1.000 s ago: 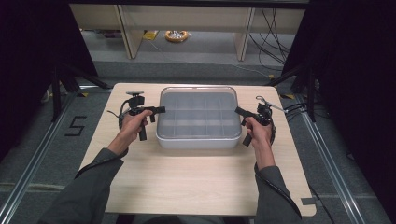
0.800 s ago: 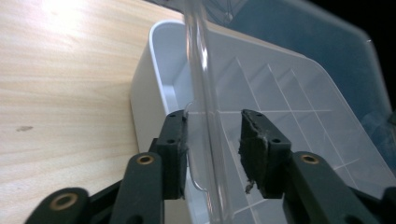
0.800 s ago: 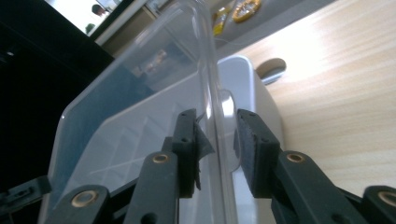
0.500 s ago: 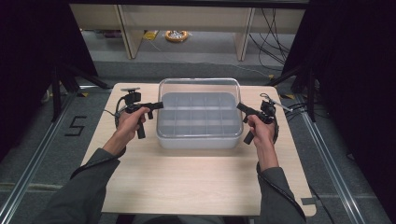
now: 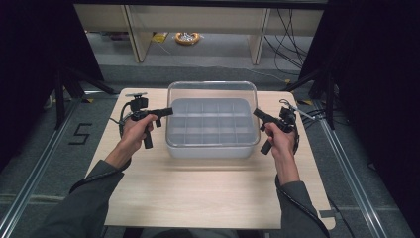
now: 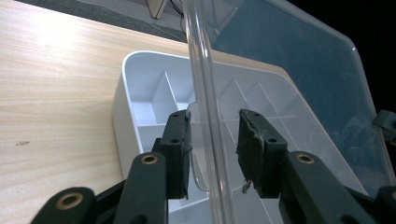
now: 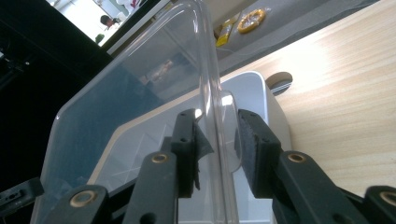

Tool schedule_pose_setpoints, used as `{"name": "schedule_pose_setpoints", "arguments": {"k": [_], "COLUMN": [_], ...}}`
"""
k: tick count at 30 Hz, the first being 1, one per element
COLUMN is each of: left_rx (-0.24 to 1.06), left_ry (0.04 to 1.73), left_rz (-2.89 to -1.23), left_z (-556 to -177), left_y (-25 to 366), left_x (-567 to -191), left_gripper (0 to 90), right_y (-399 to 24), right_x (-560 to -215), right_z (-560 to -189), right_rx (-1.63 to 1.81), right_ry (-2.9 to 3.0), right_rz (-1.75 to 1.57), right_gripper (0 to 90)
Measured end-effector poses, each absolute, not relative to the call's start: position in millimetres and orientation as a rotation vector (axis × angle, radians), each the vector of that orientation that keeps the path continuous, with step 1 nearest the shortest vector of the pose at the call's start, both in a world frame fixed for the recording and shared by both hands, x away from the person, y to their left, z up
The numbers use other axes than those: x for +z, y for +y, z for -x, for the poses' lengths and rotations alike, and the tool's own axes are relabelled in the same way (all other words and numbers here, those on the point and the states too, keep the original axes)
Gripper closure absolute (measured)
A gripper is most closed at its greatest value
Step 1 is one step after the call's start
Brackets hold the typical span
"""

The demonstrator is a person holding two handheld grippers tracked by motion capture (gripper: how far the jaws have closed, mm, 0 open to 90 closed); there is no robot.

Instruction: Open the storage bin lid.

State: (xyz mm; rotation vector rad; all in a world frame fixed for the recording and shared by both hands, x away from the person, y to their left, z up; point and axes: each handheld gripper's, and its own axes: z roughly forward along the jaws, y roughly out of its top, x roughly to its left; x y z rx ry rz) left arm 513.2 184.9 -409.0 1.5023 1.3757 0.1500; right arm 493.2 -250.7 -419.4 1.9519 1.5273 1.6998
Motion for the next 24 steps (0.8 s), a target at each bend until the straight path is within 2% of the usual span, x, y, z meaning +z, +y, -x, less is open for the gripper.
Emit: {"name": "schedule_pose_setpoints", "arguments": {"k": [24], "left_rx": [0.162], "left_ry": [1.303], "left_rz": [-1.482], "left_z": [-464.2], "left_y": [193.1], "left_x": [-406.8], "left_gripper": [63.2], "right_y": [-253.7], "right_x": [-415.2], "right_z": [-448.2], "right_rx": [1.769], "right_ry": [1.540], "right_rz": [-1.847], "right_gripper": [70.7]}}
